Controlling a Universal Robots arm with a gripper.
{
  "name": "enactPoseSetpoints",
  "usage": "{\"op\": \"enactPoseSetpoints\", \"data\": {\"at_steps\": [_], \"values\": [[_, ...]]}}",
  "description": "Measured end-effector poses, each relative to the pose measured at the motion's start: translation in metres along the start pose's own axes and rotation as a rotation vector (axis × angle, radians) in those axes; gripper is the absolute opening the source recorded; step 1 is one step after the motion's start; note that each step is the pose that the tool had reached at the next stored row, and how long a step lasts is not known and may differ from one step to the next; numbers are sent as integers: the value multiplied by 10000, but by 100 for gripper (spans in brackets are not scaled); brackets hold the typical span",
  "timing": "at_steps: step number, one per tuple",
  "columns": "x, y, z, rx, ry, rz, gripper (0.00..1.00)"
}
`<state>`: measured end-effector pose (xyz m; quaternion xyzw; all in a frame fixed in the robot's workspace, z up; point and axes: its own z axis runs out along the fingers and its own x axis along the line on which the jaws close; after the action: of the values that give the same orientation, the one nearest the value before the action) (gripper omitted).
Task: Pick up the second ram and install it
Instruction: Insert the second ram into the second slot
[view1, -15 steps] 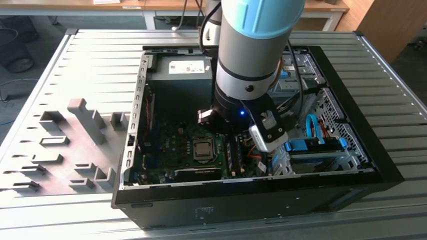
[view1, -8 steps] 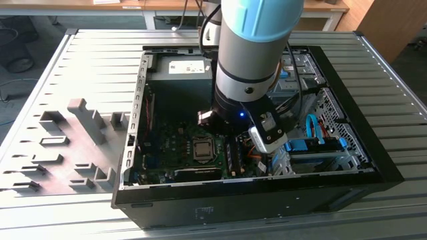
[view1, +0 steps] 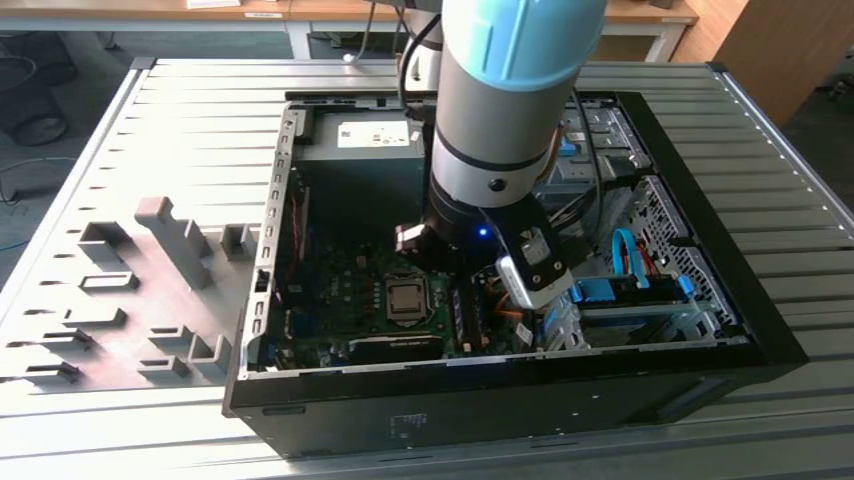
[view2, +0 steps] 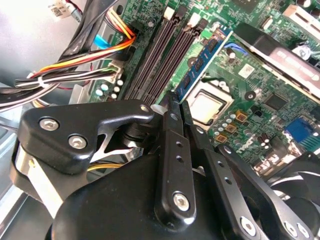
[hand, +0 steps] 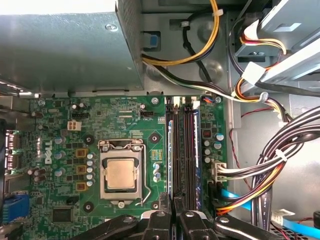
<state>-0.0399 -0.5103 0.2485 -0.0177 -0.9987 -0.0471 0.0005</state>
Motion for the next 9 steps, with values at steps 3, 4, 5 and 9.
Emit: {"op": "enactPoseSetpoints", "data": {"at_steps": [3, 4, 5, 9], "values": [[0, -1, 13, 0, 0, 0, 14], [0, -2, 17, 1, 0, 0, 14], [0, -2, 21, 2, 0, 0, 14], [0, -3, 33, 1, 0, 0, 14]]}}
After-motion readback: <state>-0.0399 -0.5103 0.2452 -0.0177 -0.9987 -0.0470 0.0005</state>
